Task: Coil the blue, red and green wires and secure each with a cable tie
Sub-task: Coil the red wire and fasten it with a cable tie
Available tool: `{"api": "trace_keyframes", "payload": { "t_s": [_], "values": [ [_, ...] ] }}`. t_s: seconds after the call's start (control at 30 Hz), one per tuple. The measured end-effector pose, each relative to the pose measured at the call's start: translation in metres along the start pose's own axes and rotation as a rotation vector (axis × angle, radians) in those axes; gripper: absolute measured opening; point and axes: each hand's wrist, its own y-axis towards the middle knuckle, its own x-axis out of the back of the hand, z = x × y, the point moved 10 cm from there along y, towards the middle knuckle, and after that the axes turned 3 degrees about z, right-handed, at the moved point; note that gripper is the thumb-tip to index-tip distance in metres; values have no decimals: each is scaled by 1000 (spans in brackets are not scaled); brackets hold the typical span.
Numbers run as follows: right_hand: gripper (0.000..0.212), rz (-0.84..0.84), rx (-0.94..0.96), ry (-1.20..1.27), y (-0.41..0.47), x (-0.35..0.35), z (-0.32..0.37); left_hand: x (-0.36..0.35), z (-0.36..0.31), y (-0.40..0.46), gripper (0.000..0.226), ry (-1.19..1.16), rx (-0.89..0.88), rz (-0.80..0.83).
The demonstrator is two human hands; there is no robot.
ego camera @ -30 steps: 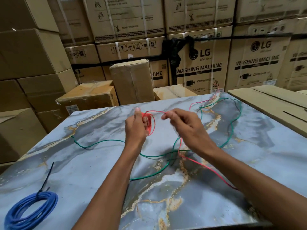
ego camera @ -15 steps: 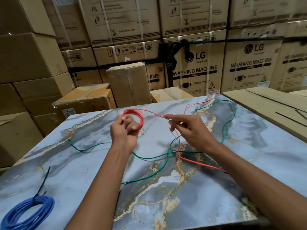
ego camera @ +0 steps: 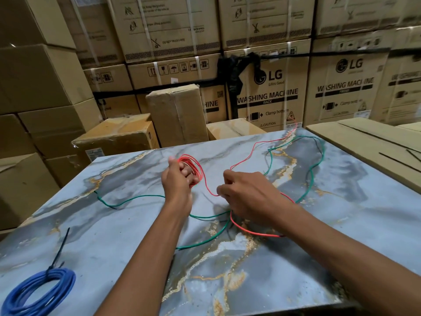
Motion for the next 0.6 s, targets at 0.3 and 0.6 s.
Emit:
{"api": "trace_keyframes", "payload": {
  "t_s": [0.3, 0.6],
  "values": [
    [17, -381, 23, 481, -4, 32, -8, -32, 15, -13, 48, 419, -75, 241],
    [10, -542, -177, 697, -14, 42, -54, -68, 35, -41, 49, 393, 64, 528]
  ]
}}
